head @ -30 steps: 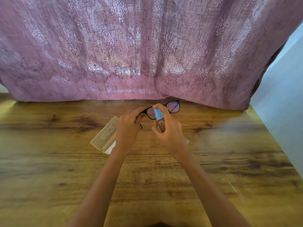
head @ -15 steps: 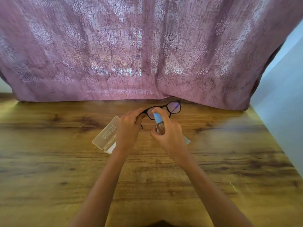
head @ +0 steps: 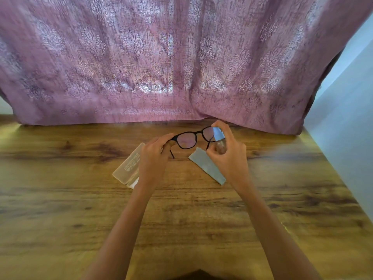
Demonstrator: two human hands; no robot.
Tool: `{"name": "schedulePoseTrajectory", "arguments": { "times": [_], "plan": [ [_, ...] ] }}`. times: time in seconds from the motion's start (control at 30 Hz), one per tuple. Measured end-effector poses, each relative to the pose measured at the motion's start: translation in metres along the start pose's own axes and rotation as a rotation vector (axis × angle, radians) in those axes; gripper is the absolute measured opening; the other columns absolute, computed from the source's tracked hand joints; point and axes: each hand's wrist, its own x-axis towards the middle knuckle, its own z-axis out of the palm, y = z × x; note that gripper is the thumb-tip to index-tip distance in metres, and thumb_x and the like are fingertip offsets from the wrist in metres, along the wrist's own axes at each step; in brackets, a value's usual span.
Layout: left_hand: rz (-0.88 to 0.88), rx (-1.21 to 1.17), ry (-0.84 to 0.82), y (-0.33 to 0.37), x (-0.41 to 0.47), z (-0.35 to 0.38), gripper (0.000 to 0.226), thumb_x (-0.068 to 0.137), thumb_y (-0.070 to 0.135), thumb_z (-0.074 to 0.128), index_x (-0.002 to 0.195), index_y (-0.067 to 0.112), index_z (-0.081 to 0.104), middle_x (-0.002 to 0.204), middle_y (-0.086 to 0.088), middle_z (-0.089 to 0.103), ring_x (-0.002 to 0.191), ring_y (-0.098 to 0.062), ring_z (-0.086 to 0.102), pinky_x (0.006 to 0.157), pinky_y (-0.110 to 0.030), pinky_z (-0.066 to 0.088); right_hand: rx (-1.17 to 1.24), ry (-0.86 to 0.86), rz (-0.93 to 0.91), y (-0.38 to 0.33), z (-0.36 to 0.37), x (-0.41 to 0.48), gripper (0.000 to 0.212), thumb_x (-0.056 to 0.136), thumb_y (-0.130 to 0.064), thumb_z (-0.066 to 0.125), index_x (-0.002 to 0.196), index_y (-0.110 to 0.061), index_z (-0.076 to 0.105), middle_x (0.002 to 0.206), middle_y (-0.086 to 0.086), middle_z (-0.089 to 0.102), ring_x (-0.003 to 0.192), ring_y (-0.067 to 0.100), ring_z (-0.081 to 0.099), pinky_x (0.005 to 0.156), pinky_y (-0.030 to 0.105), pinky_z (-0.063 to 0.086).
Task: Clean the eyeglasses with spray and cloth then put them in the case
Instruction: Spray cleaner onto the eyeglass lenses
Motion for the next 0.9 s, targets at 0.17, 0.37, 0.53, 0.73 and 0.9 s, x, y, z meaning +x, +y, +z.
{"name": "schedulePoseTrajectory", "arguments": {
  "times": [0.17,0.37,0.53,0.73,0.9],
  "plan": [
    [0.007,0.016,0.019,0.002,0.0,-0.002,0.022,0.087,-0.001,0.065,0.107,0.004,0.073,0.097,-0.009,0.075,0.086,-0.01,0.063,0.079,0.005,0.033,0.016,0.0,-0.009,-0.008,-0.004,-0.001,0.049,0.078,-0.006,0.068,0.121,-0.026,0.054,0.053,0.008,0.048,0.046,0.021,0.045,0.047,0.02,0.04],
    [0.007,0.033,0.011,0.002,0.0,-0.004,0.023,0.087,-0.002,0.064,0.108,0.003,0.072,0.1,-0.011,0.075,0.089,-0.021,0.069,0.082,0.0,0.034,-0.005,-0.077,-0.033,-0.008,-0.006,0.0,0.049,0.081,-0.009,0.07,0.122,-0.027,0.05,0.056,0.011,0.049,0.045,0.017,0.04,0.046,0.013,0.033],
    [-0.012,0.02,0.001,0.003,-0.002,-0.005,0.022,0.089,0.0,0.064,0.109,0.004,0.072,0.101,-0.01,0.074,0.092,-0.024,0.069,0.082,-0.017,0.044,0.044,-0.001,-0.012,-0.008,-0.004,-0.005,0.049,0.079,-0.011,0.072,0.119,-0.03,0.05,0.058,0.013,0.053,0.049,0.021,0.049,0.046,0.022,0.043],
    [-0.014,0.017,0.003,0.003,-0.002,-0.005,0.023,0.089,0.0,0.064,0.11,0.003,0.072,0.103,-0.011,0.074,0.094,-0.024,0.07,0.083,-0.025,0.049,0.047,-0.051,-0.018,-0.004,-0.007,-0.004,0.048,0.081,-0.018,0.076,0.12,-0.026,0.051,0.055,0.015,0.045,0.045,0.011,0.033,0.044,0.015,0.031],
    [-0.013,0.039,-0.009,0.001,0.0,-0.001,0.022,0.089,0.001,0.064,0.109,0.003,0.073,0.102,-0.01,0.074,0.091,-0.023,0.07,0.081,-0.015,0.044,0.043,0.015,-0.025,-0.003,0.001,-0.013,0.045,0.08,-0.01,0.072,0.117,-0.027,0.053,0.058,0.014,0.053,0.049,0.024,0.049,0.045,0.025,0.043]
  ]
}}
